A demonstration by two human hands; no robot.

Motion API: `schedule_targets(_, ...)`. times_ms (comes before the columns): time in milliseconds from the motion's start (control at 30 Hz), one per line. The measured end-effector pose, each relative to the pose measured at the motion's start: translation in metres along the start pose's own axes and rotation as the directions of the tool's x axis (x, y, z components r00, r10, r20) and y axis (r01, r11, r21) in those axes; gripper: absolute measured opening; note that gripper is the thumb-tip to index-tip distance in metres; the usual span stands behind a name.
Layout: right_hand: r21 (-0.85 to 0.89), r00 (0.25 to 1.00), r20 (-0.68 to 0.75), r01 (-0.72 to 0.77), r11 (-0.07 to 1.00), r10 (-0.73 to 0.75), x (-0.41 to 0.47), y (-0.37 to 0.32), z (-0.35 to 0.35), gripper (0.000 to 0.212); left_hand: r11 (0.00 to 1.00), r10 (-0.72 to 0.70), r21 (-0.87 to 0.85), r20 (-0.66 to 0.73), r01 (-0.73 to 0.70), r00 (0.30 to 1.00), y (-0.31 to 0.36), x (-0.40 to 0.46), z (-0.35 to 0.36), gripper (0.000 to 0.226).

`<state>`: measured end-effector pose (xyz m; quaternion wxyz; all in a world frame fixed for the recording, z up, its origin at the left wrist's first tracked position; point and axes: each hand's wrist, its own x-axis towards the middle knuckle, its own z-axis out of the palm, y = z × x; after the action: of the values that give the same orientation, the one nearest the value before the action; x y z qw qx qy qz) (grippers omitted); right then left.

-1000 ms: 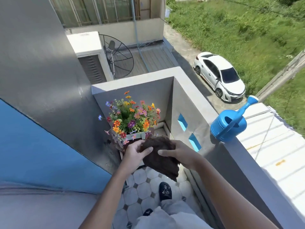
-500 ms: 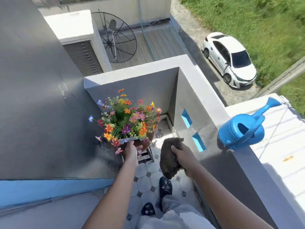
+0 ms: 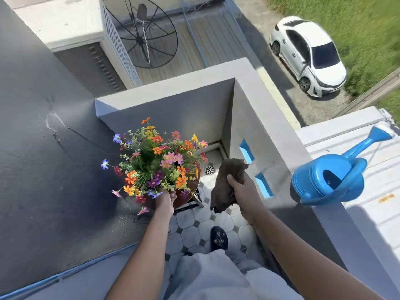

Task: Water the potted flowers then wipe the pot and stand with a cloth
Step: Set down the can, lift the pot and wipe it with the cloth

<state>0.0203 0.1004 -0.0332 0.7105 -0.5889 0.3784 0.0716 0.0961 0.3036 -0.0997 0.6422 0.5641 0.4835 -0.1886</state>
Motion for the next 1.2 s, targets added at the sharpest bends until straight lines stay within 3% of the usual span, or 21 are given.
schedule_targets(267, 0.059, 0.998, -0.001, 0.067, 0.996, -0.067, -0.006, -0.011, 0.022, 0.020, 0.998, 0.057, 0.009, 0.062, -0.058, 0.996, 0.030, -0.023, -0.033, 0.031)
schedule_targets(367, 0.048, 0.993, -0.025, 0.116, 0.992, -0.115, -0.010, -0.018, 0.034, 0.030, 0.995, 0.090, -0.060, 0.138, -0.083, 0.986, 0.045, -0.060, -0.048, 0.033)
schedule_targets(467, 0.047, 0.983, -0.071, 0.173, 0.984, -0.170, -0.011, -0.036, 0.047, 0.029, 0.986, 0.057, -0.163, 0.271, -0.013, 0.961, 0.061, -0.093, -0.063, 0.020)
schedule_targets(567, 0.008, 0.963, -0.060, 0.264, 0.965, -0.263, -0.011, -0.067, 0.064, 0.026, 0.990, 0.077, -0.141, 0.407, -0.021, 0.910, 0.074, -0.127, -0.073, 0.014)
schedule_targets(700, -0.001, 0.916, 0.029, 0.399, 0.917, -0.399, -0.034, -0.107, 0.082, 0.048, 0.996, 0.075, -0.079, 0.402, -0.047, 0.913, 0.081, -0.129, -0.080, 0.033)
schedule_targets(833, -0.064, 0.796, 0.114, 0.603, 0.795, -0.594, -0.064, -0.115, 0.089, 0.029, 0.989, 0.092, -0.144, 0.381, -0.040, 0.920, 0.096, -0.138, -0.078, 0.035)
schedule_targets(967, -0.037, 0.760, 0.190, 0.638, 0.769, -0.621, -0.088, -0.091, 0.101, 0.031, 0.977, 0.201, -0.152, 0.451, -0.147, 0.870, 0.111, -0.151, -0.072, 0.030)
schedule_targets(1033, -0.123, 0.738, 0.191, 0.672, 0.730, -0.647, -0.095, -0.071, 0.099, 0.023, 0.975, 0.192, -0.189, 0.467, -0.114, 0.863, 0.118, -0.156, -0.075, 0.023)
schedule_targets(1100, -0.182, 0.750, 0.154, 0.662, 0.727, -0.644, -0.091, -0.056, 0.095, 0.016, 0.961, 0.181, -0.273, 0.476, -0.051, 0.861, 0.119, -0.163, -0.077, 0.014)
schedule_targets(1200, -0.210, 0.827, 0.046, 0.556, 0.804, -0.560, -0.075, -0.053, 0.087, 0.019, 0.952, 0.193, -0.302, 0.480, -0.045, 0.856, 0.115, -0.179, -0.077, 0.016)
